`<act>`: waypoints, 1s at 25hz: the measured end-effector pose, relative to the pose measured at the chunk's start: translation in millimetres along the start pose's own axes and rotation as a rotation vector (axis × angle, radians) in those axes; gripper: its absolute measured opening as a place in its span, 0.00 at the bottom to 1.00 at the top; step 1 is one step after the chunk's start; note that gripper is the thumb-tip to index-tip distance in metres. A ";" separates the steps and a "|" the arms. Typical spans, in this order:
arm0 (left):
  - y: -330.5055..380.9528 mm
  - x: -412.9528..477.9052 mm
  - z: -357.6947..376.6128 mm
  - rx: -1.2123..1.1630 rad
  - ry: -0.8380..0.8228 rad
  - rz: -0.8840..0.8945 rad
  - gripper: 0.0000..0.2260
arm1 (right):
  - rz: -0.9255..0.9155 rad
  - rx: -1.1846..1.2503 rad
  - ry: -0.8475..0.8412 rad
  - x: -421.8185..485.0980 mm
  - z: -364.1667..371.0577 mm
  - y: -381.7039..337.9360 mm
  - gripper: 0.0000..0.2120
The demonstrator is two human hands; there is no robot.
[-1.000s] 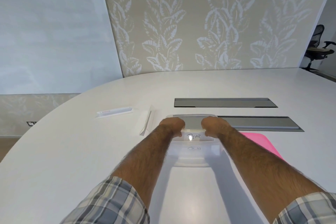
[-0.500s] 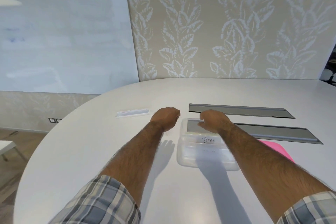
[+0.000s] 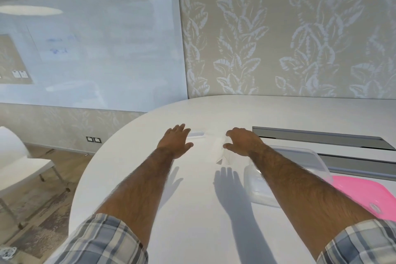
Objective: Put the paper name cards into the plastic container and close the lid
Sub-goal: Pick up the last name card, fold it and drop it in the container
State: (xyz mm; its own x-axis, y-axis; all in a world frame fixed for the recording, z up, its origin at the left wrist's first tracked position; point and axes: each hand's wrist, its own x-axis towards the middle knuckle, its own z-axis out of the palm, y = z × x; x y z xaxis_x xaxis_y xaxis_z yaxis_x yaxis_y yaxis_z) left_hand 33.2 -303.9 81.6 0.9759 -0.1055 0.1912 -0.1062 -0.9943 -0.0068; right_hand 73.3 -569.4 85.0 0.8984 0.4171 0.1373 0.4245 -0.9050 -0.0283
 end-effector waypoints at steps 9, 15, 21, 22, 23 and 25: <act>-105.9 39.6 3.5 0.001 -0.033 -0.013 0.29 | 0.010 0.038 -0.031 90.1 22.4 -56.8 0.29; -154.2 83.9 33.8 -0.043 -0.077 0.007 0.29 | 0.038 0.029 -0.039 149.2 43.8 -66.0 0.29; -182.1 117.6 78.9 -0.087 -0.168 0.005 0.30 | 0.053 -0.017 -0.072 199.3 67.8 -70.7 0.29; -184.5 122.3 83.2 -0.095 -0.176 0.001 0.31 | 0.051 -0.015 -0.074 205.3 70.4 -72.8 0.29; -187.1 129.2 87.9 -0.106 -0.184 0.000 0.31 | 0.051 -0.015 -0.079 213.2 73.7 -74.4 0.30; -190.5 141.8 94.2 -0.126 -0.196 -0.004 0.30 | 0.051 -0.023 -0.102 227.9 78.9 -76.4 0.30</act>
State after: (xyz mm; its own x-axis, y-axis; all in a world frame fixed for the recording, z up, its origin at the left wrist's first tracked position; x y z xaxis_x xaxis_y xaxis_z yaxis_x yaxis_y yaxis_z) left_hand 209.8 -130.7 17.5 0.9934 -0.1147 -0.0030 -0.1136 -0.9864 0.1186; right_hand 254.5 -398.6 40.3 0.9262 0.3754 0.0350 0.3760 -0.9266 -0.0096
